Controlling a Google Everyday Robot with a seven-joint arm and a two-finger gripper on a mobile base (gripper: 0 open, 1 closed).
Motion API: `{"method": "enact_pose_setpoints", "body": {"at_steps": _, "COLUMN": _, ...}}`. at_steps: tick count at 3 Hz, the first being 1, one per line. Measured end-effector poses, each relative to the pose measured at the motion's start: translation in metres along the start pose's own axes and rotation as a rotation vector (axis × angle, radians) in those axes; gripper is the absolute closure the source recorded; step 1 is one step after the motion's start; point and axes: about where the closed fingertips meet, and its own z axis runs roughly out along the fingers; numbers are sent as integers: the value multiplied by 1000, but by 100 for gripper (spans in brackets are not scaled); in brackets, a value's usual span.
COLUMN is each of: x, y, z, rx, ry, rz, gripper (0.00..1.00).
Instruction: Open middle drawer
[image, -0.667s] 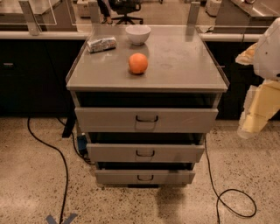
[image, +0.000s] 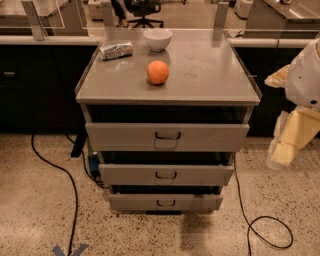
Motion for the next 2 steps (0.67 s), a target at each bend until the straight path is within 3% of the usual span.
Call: {"method": "enact_pose_setpoints", "body": {"at_steps": 2, "x": 15, "y": 45, "z": 121, "rx": -82, "ry": -99, "rz": 41, "gripper": 0}}
